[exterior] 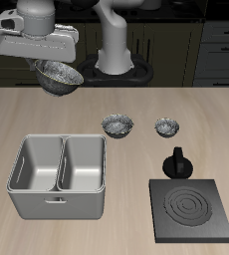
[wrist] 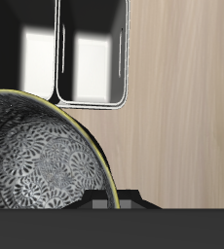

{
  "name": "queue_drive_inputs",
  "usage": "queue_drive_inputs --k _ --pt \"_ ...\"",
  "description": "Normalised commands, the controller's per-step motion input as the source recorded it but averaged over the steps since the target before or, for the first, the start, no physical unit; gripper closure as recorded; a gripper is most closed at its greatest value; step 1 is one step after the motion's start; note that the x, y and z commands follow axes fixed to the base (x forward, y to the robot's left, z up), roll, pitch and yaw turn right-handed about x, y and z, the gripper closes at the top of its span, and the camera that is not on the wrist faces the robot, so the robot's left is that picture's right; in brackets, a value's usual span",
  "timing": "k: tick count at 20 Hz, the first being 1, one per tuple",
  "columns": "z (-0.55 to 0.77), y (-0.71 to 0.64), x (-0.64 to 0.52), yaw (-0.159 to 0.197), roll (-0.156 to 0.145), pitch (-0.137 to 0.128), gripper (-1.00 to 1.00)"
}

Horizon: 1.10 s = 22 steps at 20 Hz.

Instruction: Place the largest bowl in the left side of the drainer and the medium bowl in the right side

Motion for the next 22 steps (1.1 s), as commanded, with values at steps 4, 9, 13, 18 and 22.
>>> queue_drive_inputs --k 4,9,13,18,22 --pt "0.12 0.15 0.4 -0.009 -0.04 0.009 1.0" --pt "-0.01 0.16 0.32 0.011 0.001 0.025 1.0" --pt "-0.05 0.1 0.44 -0.024 0.002 0.06 1.0" --pt "0.05 -0.01 0.31 -0.007 -0.021 -0.004 1.0" --pt "-0.13 0.13 0.31 0.025 0.008 0.024 1.0"
